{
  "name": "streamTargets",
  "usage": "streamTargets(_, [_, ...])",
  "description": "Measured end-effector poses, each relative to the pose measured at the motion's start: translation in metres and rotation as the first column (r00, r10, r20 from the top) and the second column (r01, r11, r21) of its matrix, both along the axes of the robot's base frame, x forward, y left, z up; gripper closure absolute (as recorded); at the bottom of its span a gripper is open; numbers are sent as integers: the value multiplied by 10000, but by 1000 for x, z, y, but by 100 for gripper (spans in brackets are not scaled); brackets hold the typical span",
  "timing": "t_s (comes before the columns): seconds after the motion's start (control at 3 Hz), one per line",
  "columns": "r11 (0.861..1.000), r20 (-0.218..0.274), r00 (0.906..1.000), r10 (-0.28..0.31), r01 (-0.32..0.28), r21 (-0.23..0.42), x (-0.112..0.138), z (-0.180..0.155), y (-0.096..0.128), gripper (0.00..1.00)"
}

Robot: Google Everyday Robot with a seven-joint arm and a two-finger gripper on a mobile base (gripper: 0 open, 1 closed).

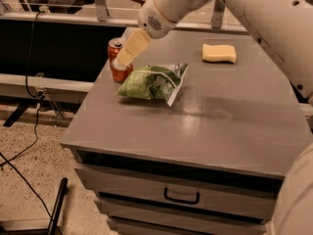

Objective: Pick coke can

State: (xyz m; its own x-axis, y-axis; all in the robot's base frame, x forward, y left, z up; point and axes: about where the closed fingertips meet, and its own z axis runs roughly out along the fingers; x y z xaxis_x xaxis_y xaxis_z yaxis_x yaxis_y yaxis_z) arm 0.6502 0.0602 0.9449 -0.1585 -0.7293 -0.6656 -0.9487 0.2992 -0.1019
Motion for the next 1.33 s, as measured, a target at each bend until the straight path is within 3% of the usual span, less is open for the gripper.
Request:
streamTargets(0.33, [9991, 258, 9997, 26, -36, 415, 12, -9, 14, 0])
streamTargets(0.67, [9978, 380, 9993, 30, -56, 668, 21, -16, 27, 12])
streamTargets(1.0, [9972, 328, 9995, -47, 22, 753, 27, -27, 36, 43])
streamTargets(1.33, [9946, -252, 9996, 142, -115, 1032, 29, -29, 39, 74])
